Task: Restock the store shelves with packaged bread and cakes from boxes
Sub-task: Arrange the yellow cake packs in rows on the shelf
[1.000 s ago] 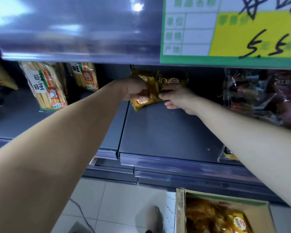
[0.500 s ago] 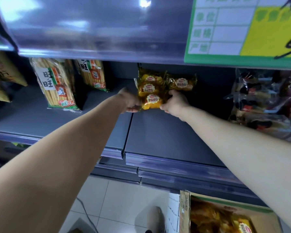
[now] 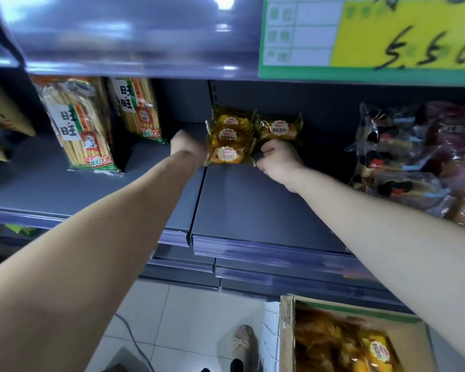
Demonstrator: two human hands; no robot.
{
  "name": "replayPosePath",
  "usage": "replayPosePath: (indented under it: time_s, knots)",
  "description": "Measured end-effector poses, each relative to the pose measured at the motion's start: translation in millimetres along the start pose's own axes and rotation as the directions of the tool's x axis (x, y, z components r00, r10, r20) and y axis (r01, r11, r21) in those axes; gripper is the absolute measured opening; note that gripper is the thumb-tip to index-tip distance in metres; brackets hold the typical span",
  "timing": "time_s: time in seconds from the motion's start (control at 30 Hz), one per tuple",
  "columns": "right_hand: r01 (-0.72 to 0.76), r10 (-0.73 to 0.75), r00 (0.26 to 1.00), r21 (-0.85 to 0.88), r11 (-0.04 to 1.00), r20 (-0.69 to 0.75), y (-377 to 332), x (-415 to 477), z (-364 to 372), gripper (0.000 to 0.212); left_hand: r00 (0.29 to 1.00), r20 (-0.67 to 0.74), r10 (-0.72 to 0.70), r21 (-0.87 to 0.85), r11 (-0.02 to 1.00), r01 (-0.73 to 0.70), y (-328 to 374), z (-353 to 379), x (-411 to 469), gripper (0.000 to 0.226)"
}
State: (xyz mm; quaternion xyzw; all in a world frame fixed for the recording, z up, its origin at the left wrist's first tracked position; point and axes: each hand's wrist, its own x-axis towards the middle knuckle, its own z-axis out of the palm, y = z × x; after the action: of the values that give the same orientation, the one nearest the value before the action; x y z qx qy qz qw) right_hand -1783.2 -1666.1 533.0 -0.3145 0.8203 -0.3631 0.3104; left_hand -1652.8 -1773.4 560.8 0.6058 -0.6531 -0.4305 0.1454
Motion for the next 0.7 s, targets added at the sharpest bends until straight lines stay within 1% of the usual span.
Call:
replayPosePath:
  time_s: [0.03, 0.07, 0.1, 0.13, 0.17, 0.2, 0.23, 0.27, 0.3, 0.33, 0.4, 0.47, 0.5, 0.53, 0.6, 0.67, 0.7]
  knots:
    - [0.013, -0.013, 1.0, -0.001, 1.0, -0.008, 1, -6, -6, 0.041, 0.998, -0.06, -0.015, -0.047, 0.999, 0.012, 2, 2, -5, 0.032]
    - [0.026, -0.026, 1.0, -0.002, 1.0, -0.014, 2, -13, -11, 0.039, 0.999, -0.016, 0.044, 0.112, 0.993, -0.042, 11, 1, -24, 0.028]
    - [0.04, -0.04, 0.999, -0.004, 0.999, -0.015, 3, -22, -18, 0.036, 0.99, -0.036, 0.136, 0.259, 0.958, -0.123, 11, 5, -38, 0.024]
    - [0.052, -0.052, 0.999, 0.001, 0.999, -0.01, 5, -33, -24, 0.032, 0.986, -0.011, 0.169, 0.307, 0.939, -0.158, 13, 10, -48, 0.023]
    - [0.062, -0.062, 0.998, 0.015, 0.998, -0.001, 7, -45, -31, 0.027, 0.99, 0.028, 0.139, 0.148, 0.979, -0.141, 14, 17, -55, 0.023]
    - [0.071, -0.071, 0.997, 0.03, 0.997, 0.014, 10, -60, -39, 0.021, 0.989, 0.073, 0.129, 0.0, 0.992, -0.129, 14, 24, -67, 0.021]
    - [0.077, -0.078, 0.996, 0.037, 0.996, 0.033, 15, -77, -46, 0.017, 0.982, 0.111, 0.152, -0.058, 0.988, -0.146, 13, 30, -85, 0.017]
    - [0.079, -0.081, 0.995, 0.037, 0.996, 0.056, 20, -95, -55, 0.019, 0.974, 0.18, 0.137, -0.145, 0.983, -0.111, 14, 36, -107, 0.016]
    - [0.077, -0.079, 0.993, 0.025, 0.997, 0.093, 27, -115, -62, 0.023, 0.951, 0.277, 0.137, -0.152, 0.984, -0.097, 12, 45, -129, 0.022]
    - [0.072, -0.07, 0.987, -0.009, 0.997, 0.147, 36, -135, -69, 0.027, 0.916, 0.368, 0.157, -0.108, 0.986, -0.126, 7, 56, -151, 0.026]
    - [0.048, -0.009, 0.957, -0.127, 0.991, 0.29, 61, -174, -80, 0.028, 0.843, 0.514, 0.158, 0.019, 0.981, -0.195, -7, 77, -192, 0.026]
    - [-0.016, 0.131, 0.9, -0.268, 0.963, 0.415, 94, -207, -87, 0.022, 0.759, 0.644, 0.094, 0.113, 0.97, -0.216, -28, 101, -224, 0.021]
    - [-0.027, 0.196, 0.875, -0.359, 0.933, 0.442, 112, -219, -89, 0.018, 0.724, 0.689, 0.036, 0.168, 0.963, -0.208, -39, 114, -239, 0.02]
    - [-0.016, 0.244, 0.858, -0.451, 0.892, 0.453, 131, -229, -90, 0.017, 0.688, 0.726, -0.012, 0.212, 0.955, -0.207, -52, 129, -253, 0.019]
    - [0.026, 0.309, 0.841, -0.604, 0.796, 0.443, 171, -241, -88, 0.022, 0.624, 0.776, -0.088, 0.301, 0.922, -0.244, -76, 157, -277, 0.014]
    - [0.042, 0.332, 0.844, -0.67, 0.741, 0.421, 210, -248, -86, 0.026, 0.622, 0.774, -0.122, 0.365, 0.888, -0.28, -101, 179, -292, 0.014]
    - [0.036, 0.337, 0.85, -0.683, 0.73, 0.406, 227, -251, -86, 0.026, 0.628, 0.768, -0.127, 0.379, 0.88, -0.286, -114, 188, -297, 0.018]
